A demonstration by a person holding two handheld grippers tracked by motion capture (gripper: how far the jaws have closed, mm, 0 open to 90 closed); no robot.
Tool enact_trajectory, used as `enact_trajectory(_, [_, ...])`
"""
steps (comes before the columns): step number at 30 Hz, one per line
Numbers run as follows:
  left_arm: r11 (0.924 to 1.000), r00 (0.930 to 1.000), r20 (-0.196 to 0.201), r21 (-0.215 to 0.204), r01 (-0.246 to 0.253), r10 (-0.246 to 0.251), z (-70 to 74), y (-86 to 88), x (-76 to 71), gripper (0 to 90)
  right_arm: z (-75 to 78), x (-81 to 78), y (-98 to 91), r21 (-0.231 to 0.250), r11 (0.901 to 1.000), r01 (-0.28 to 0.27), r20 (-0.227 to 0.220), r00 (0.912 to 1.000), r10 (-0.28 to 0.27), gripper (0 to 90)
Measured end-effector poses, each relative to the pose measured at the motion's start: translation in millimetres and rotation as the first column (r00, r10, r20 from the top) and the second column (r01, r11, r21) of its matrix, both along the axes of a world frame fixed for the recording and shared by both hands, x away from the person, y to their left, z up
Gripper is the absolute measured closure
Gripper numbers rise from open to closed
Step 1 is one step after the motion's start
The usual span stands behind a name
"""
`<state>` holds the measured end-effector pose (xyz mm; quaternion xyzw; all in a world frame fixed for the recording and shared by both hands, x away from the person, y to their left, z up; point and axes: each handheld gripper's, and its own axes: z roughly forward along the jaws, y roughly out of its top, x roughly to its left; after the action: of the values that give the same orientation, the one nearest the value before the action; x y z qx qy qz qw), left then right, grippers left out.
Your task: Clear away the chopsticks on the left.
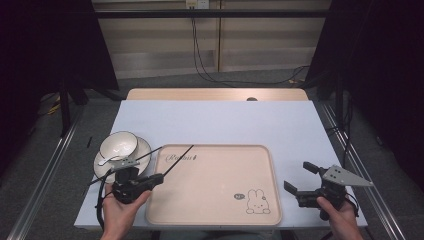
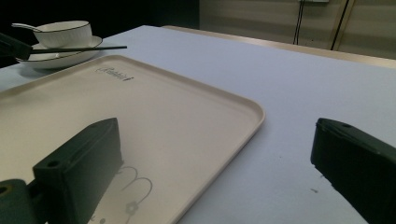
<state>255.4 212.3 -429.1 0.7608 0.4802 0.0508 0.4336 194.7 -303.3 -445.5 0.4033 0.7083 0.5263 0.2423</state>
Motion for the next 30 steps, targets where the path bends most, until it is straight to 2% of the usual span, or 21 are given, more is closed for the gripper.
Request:
enact_trajectory(5, [0.999, 0.9991, -0.028, 0.032, -0.031, 0.032, -10.2, -5.8, 1.0, 85.8, 0.0, -0.3, 0.5, -0.004, 1.0, -0.002, 0.003, 1.0, 0.002, 1.7])
enact_trajectory(6, [0.9977, 0.9986, -0.031, 0.053, -0.042, 0.044, -12.6, -7.8, 1.2, 85.8, 0.1, -0.3, 0.5, -0.003, 1.0, -0.002, 0.001, 1.0, 0.002, 1.7])
enact_trajectory(7, [0.997, 0.9976, -0.052, 0.065, -0.043, 0.046, -16.0, -9.9, 2.8, 85.8, 0.0, -0.1, 0.7, -0.003, 1.0, 0.001, 0.002, 1.0, -0.001, 1.7])
enact_trajectory(10, [0.9952, 0.9963, -0.053, 0.073, -0.064, 0.068, -17.7, -11.7, 4.2, 85.8, 0.0, -0.4, 1.2, -0.002, 1.0, -0.003, -0.001, 1.0, 0.003, 1.7])
enact_trajectory(12, [0.9918, 0.9942, -0.062, 0.098, -0.082, 0.088, -20.3, -12.9, 6.9, 85.8, 0.0, -0.3, 1.5, -0.003, 1.0, -0.006, -0.005, 1.0, 0.006, 1.7])
enact_trajectory(14, [0.9917, 0.9936, -0.068, 0.098, -0.083, 0.09, -21.1, -13.1, 8.1, 85.7, -0.3, 0.4, 1.5, -0.006, 1.0, -0.006, -0.003, 1.0, 0.006, 1.7])
enact_trajectory(15, [0.9887, 0.9912, -0.074, 0.111, -0.1, 0.109, -22.5, -16.0, 8.9, 85.6, -0.4, 0.6, 1.5, -0.005, 1.0, -0.006, -0.004, 1.0, 0.006, 1.7])
enact_trajectory(17, [0.9884, 0.99, -0.09, 0.116, -0.098, 0.109, -23.9, -17.0, 9.4, 85.6, -0.5, 0.9, 1.5, -0.006, 1.0, -0.006, -0.003, 1.0, 0.006, 1.7])
enact_trajectory(19, [0.9858, 0.9884, -0.105, 0.138, -0.095, 0.11, -26.1, -19.4, 9.5, 85.5, -0.4, 0.6, 1.8, -0.005, 1.0, -0.007, -0.004, 1.0, 0.007, 1.7])
enact_trajectory(21, [0.9852, 0.9869, -0.107, 0.135, -0.105, 0.12, -27.8, -21.6, 9.5, 85.4, -0.5, 0.6, 1.8, -0.008, 0.9999, -0.008, -0.004, 1.0, 0.008, 1.7])
enact_trajectory(23, [0.9827, 0.9866, -0.113, 0.157, -0.099, 0.118, -30.5, -23.0, 10.1, 85.3, -0.4, 0.6, 1.8, -0.008, 0.9999, -0.008, -0.003, 1.0, 0.008, 1.7])
enact_trajectory(26, [0.9834, 0.9843, -0.136, 0.157, -0.091, 0.113, -34.9, -24.5, 11.2, 85.2, -0.3, 0.1, 2.3, -0.006, 0.9999, -0.011, -0.006, 0.9999, 0.011, 1.8])
enact_trajectory(30, [0.9815, 0.9841, -0.125, 0.159, -0.106, 0.126, -35.7, -24.5, 11.9, 83.7, -0.2, 0.1, 2.4, -0.01, 0.9998, -0.015, -0.005, 0.9999, 0.014, 1.8])
